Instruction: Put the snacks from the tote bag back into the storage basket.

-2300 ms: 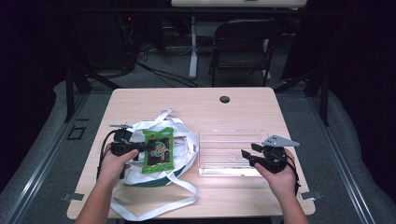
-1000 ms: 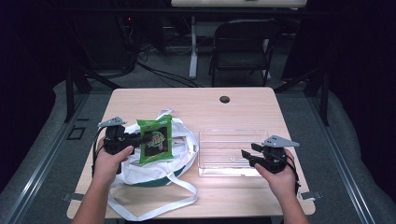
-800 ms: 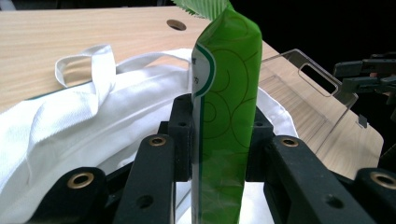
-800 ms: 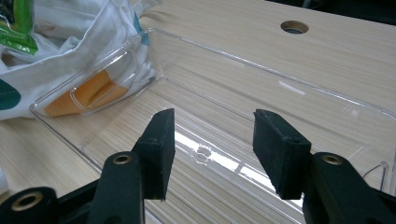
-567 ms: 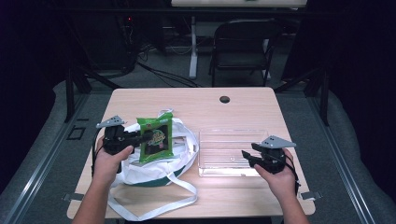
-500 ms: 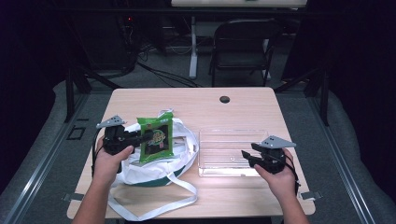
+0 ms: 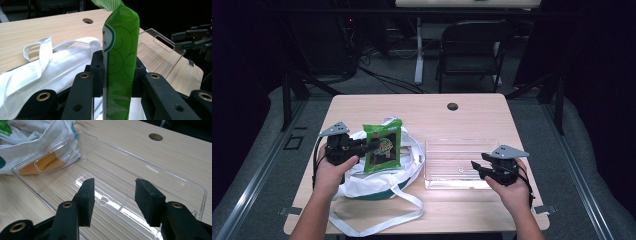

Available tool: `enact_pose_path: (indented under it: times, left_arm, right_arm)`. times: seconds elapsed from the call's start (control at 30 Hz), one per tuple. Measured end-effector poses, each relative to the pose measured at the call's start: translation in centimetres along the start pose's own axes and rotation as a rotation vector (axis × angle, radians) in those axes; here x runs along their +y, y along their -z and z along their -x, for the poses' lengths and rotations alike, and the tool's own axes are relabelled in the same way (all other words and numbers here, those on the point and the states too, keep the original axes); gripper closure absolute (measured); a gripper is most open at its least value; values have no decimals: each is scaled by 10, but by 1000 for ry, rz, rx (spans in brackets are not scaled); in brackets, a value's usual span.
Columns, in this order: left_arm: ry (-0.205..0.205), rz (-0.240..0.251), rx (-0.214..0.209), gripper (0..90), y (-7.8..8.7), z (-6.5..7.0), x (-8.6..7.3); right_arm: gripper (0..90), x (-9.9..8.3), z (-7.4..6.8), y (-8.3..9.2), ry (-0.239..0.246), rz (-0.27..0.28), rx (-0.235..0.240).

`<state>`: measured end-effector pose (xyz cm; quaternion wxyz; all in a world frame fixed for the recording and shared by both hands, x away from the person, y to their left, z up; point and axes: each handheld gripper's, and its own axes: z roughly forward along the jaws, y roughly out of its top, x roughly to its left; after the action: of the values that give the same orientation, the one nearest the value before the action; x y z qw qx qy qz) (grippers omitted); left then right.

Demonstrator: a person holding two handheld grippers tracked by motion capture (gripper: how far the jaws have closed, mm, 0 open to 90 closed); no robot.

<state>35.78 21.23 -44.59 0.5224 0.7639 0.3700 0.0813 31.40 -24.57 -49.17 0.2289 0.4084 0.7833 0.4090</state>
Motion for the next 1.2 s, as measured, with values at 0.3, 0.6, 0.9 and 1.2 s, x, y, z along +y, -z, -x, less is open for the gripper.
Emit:
enact_pose_path:
  times: [0.3, 0.6, 0.9, 1.2]
  left_arm:
    - [-36, 5, -31, 714, -11, 13, 14]
    - [-40, 1, -83, 715, -26, 18, 24]
    - [-93, -13, -97, 715, -39, 33, 42]
    - [-131, -29, -121, 715, -51, 45, 57]
  right_arm:
    - [516, 13, -1, 3, 4, 12, 43]
    - [518, 37, -7, 5, 127, -45, 71]
    - [519, 63, -7, 7, 184, -83, 155]
    - [516, 98, -13, 9, 274, -109, 240]
